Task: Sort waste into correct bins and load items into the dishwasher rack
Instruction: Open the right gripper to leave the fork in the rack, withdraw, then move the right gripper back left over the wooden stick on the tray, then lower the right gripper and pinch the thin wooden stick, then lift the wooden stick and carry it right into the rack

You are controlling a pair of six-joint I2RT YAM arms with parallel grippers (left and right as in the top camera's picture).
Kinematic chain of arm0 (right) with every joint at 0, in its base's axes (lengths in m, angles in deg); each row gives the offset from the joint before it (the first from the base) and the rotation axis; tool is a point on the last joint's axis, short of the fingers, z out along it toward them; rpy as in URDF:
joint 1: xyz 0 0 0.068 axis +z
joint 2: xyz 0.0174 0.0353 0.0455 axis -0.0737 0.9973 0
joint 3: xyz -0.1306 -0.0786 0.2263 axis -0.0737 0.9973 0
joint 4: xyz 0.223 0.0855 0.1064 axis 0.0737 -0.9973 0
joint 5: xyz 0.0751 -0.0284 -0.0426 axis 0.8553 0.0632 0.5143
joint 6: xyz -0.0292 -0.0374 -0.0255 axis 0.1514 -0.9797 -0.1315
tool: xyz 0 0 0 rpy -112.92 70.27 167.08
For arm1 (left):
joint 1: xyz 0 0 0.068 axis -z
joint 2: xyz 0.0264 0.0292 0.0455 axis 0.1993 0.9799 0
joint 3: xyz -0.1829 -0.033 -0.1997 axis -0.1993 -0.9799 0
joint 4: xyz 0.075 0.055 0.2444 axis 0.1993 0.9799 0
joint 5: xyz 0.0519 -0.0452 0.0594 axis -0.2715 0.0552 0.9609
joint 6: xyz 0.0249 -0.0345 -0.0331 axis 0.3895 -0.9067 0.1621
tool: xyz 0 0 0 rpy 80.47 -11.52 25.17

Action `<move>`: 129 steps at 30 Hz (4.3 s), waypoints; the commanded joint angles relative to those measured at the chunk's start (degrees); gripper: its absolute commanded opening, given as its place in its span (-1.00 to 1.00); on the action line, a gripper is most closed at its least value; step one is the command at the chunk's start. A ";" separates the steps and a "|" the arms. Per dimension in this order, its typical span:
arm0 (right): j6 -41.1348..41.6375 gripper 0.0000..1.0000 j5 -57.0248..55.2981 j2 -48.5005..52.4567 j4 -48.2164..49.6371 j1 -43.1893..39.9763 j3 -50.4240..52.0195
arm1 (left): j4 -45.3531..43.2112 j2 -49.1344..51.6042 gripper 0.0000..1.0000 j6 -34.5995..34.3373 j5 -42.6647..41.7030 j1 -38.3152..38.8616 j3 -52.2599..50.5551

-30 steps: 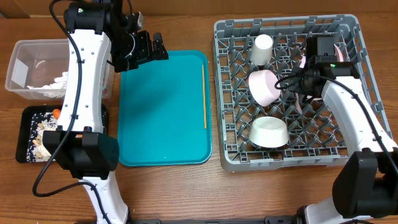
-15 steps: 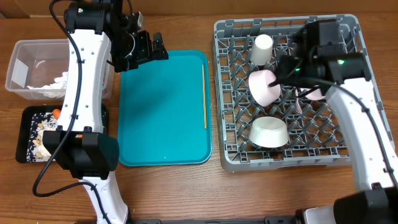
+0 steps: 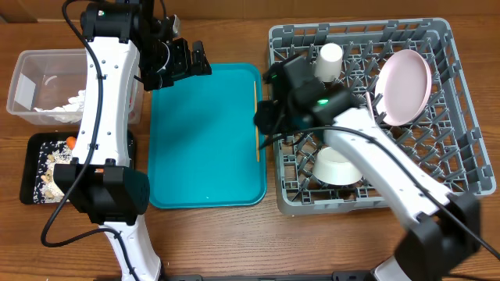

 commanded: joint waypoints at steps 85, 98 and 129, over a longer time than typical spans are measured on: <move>9.44 -0.76 -26.01 25.31 14.40 8.44 0.70 | -0.11 -1.84 1.00 0.46 0.02 0.74 1.16; 9.40 -0.92 -26.05 24.81 13.11 8.39 -2.10 | -0.11 -1.84 1.00 0.46 0.04 0.74 1.16; -0.46 -0.92 -44.70 -9.46 -3.34 5.42 -2.82 | -0.11 -1.84 1.00 0.46 0.02 0.74 1.16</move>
